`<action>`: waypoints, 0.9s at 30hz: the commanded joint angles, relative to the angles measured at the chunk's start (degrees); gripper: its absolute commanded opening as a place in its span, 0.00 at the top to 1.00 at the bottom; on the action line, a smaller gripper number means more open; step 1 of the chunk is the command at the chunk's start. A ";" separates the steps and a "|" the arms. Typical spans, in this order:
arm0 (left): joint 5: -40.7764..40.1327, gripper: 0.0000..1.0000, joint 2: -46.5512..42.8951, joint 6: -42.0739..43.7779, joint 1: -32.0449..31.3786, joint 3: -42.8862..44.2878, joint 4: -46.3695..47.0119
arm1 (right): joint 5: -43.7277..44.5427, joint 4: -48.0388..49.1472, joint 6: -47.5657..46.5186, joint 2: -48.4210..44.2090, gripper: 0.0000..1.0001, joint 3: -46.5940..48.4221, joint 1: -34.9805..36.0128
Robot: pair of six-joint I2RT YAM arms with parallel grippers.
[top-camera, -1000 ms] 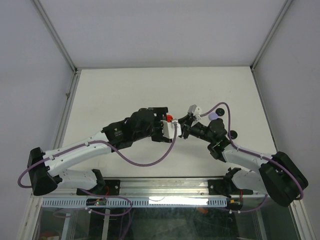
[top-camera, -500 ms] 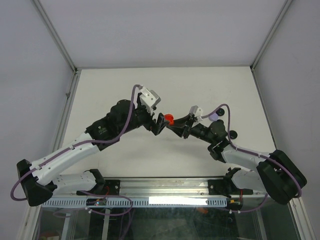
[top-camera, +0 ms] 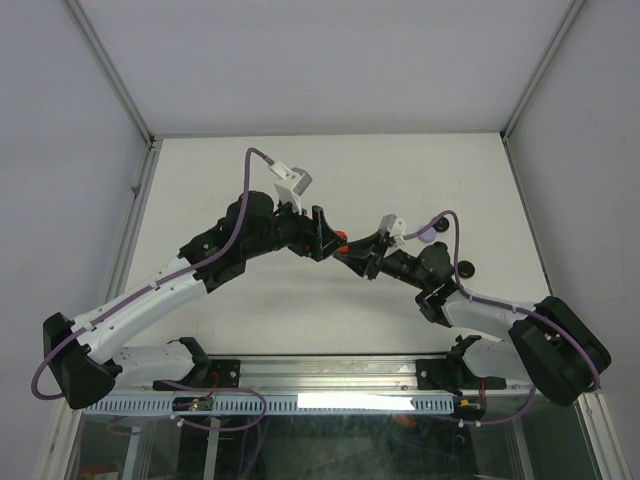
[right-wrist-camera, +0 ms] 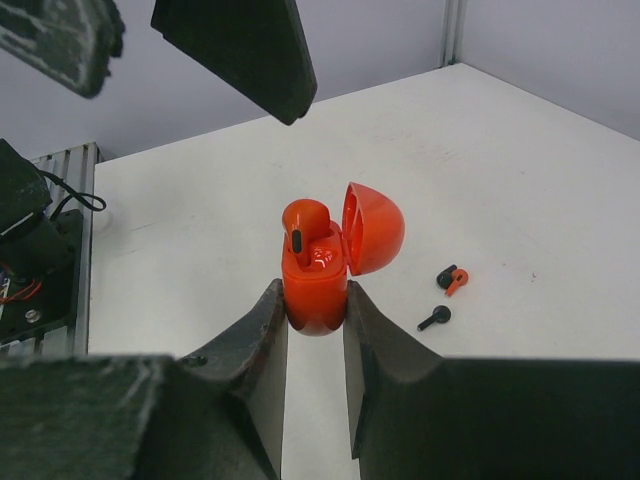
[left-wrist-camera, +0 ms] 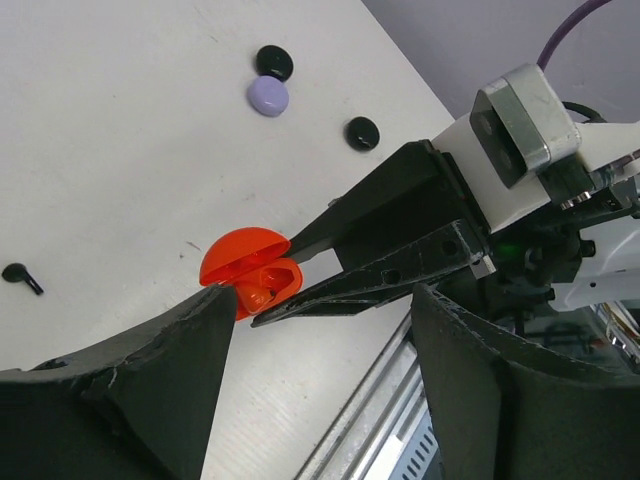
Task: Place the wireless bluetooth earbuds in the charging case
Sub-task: Place the earbud in the charging case.
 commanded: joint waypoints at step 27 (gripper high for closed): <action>7.52 0.54 6.20 0.85 1.83 4.18 -1.43 | -2.73 4.59 1.20 0.51 1.00 0.78 -0.10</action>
